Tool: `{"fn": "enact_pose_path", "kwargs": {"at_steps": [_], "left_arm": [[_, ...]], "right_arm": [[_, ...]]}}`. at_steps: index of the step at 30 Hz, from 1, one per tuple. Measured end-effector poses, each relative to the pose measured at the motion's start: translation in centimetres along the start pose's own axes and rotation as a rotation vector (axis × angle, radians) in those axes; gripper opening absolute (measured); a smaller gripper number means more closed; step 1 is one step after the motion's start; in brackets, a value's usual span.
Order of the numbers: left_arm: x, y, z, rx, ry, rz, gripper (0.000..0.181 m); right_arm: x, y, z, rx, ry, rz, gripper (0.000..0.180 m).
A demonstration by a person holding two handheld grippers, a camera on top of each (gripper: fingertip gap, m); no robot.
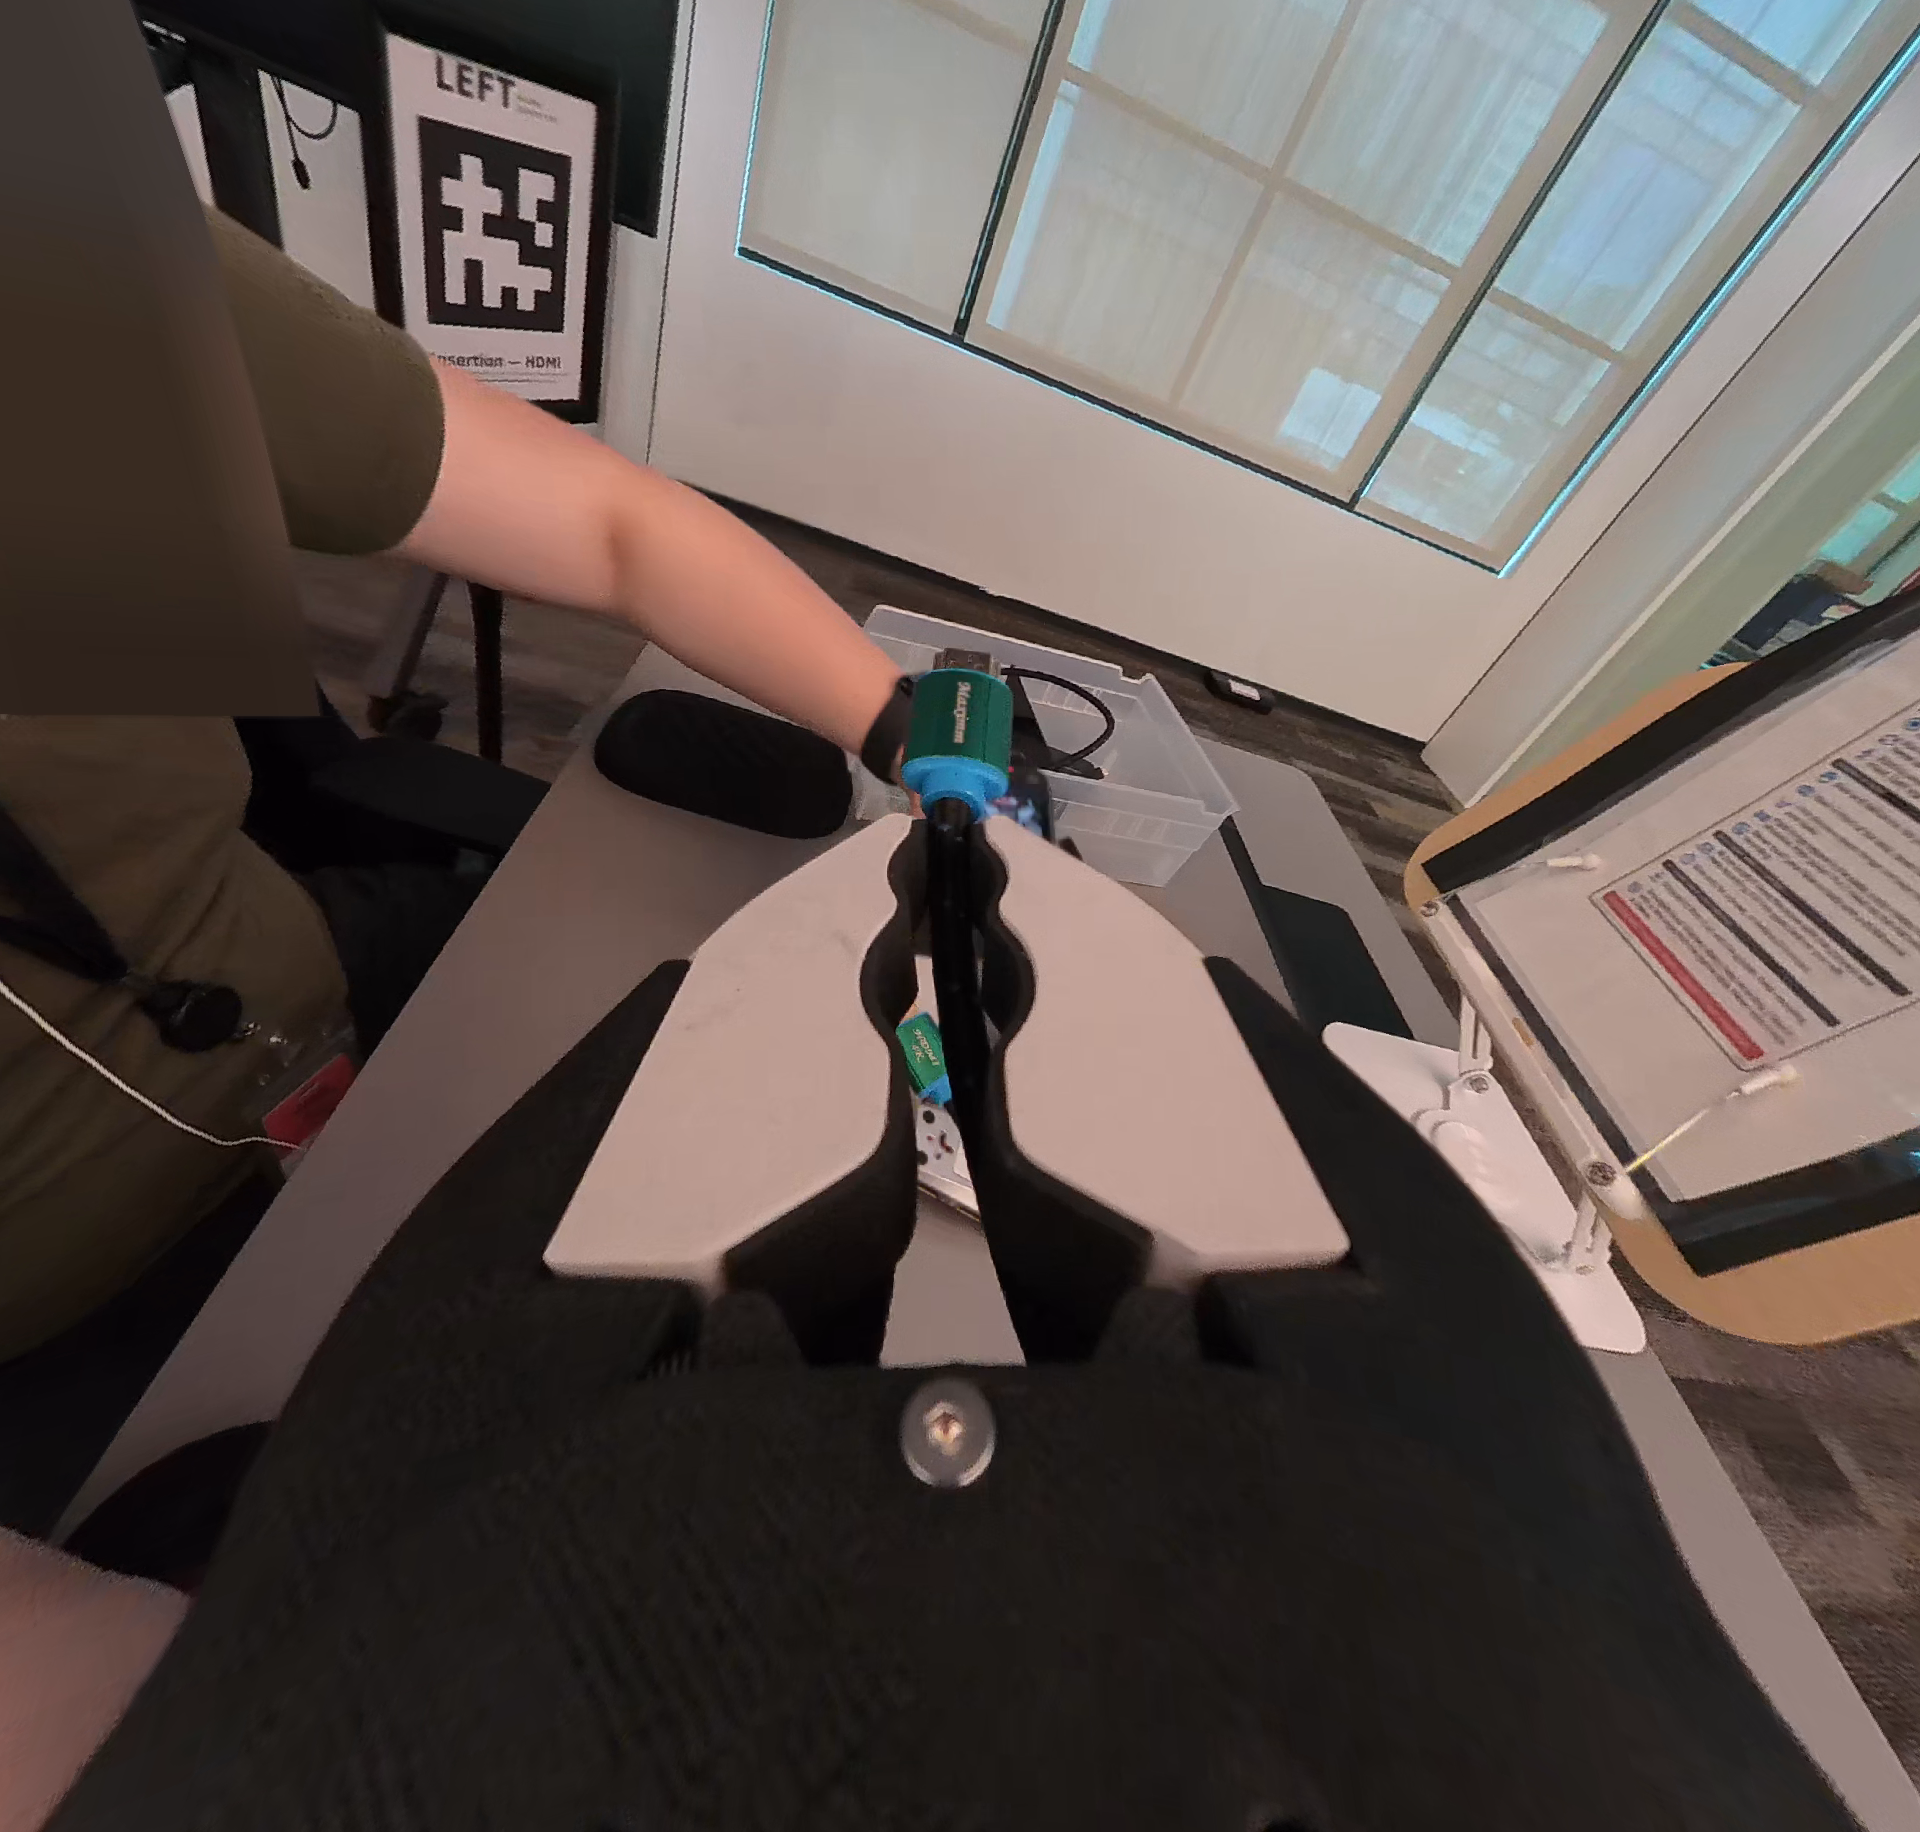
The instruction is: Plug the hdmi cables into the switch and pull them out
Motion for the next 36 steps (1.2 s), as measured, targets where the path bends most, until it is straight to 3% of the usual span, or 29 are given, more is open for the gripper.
{"fn": "enact_pose_path", "kwargs": {"at_steps": [1, 8, 10, 12, 18, 25, 30, 36], "left_arm": [[0.7, -0.5, 0.1, 0.009, -0.030, 0.011, 0.061], [3.0, -1.9, 0.3, -0.118, -0.084, 0.269, 0.058], [3.3, -2.2, 0.2, -0.118, -0.047, 0.258, 0.055], [3.5, -2.4, 0.1, -0.146, -0.016, 0.250, 0.041], [3.1, -2.8, 0.2, -0.171, 0.088, 0.119, 0.039], [-4.1, -4.5, -1.6, -0.182, 0.439, -0.025, 0.037], [-9.0, -4.6, -1.4, -0.120, 0.705, -0.126, 0.036], [-12.1, -4.7, -1.0, -0.127, 0.844, -0.160, 0.032]], "right_arm": [[-0.4, -0.1, -0.1, -0.004, 0.005, 0.007, 0.007], [-1.8, -0.2, -0.6, -0.019, 0.009, 0.030, 0.008], [-1.9, -0.2, -0.6, -0.021, 0.009, 0.033, 0.007], [-2.2, -0.1, -0.5, -0.018, 0.011, 0.034, 0.007], [-2.9, 0.6, 0.0, 0.013, -0.021, 0.073, 0.007], [-2.4, 1.9, 1.5, 0.037, -0.203, 0.203, 0.008], [0.7, 2.8, 1.7, 0.017, -0.288, 0.250, 0.008], [5.4, 3.1, 1.5, -0.071, -0.350, 0.314, 0.007]]}}
Point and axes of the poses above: each gripper's, where its closed fingertips meet, x out along the fingers, z out of its underside, y = z × x across the jaws, the point moved 7 cm from there along -x, back along the fingers, and after that the axes turned 2 degrees about z, right-handed, at the moved point
